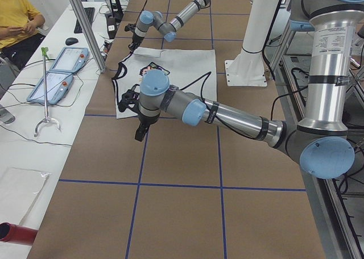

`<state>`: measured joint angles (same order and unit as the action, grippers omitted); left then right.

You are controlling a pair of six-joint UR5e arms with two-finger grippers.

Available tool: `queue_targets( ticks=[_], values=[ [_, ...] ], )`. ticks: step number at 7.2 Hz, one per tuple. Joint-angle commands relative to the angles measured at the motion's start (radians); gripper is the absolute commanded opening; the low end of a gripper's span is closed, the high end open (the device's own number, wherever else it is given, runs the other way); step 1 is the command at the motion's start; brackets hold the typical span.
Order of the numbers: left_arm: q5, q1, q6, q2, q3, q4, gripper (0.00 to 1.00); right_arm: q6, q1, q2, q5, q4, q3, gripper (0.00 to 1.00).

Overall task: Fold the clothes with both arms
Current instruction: 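Bring the left gripper to the far shoulder while the right gripper hovers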

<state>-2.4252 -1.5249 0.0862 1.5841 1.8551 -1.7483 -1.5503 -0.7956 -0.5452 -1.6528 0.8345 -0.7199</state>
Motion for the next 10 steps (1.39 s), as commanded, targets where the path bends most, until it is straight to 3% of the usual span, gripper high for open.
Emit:
queue_targets(
  ticks=[1, 2, 4, 6, 7, 8, 10],
  values=[
    [-0.005, 0.029, 0.091, 0.000, -0.002, -0.011, 0.99, -0.002, 0.001, -0.011, -0.010, 0.003, -0.057, 1.00],
    [-0.005, 0.107, 0.190, 0.028, -0.017, -0.011, 0.99, -0.010, -0.002, -0.037, -0.037, 0.040, -0.149, 1.00],
    [0.009, 0.256, 0.453, 0.191, -0.114, -0.051, 0.98, -0.002, -0.013, -0.148, -0.129, 0.318, -0.495, 1.00],
    [0.009, 0.334, 0.639, 0.351, -0.309, -0.178, 0.98, 0.013, -0.057, -0.339, -0.290, 0.344, -0.742, 1.00],
    [0.009, 0.368, 0.734, 0.402, -0.402, -0.259, 0.90, 0.045, -0.110, -0.425, -0.409, 0.341, -0.829, 1.00],
    [0.011, 0.388, 0.769, 0.445, -0.504, -0.340, 0.90, 0.071, -0.140, -0.476, -0.442, 0.342, -0.895, 1.00],
    [0.127, 0.399, 0.882, 0.578, -0.805, -0.570, 0.88, 0.079, -0.152, -0.559, -0.455, 0.334, -0.978, 1.00]
  ],
)
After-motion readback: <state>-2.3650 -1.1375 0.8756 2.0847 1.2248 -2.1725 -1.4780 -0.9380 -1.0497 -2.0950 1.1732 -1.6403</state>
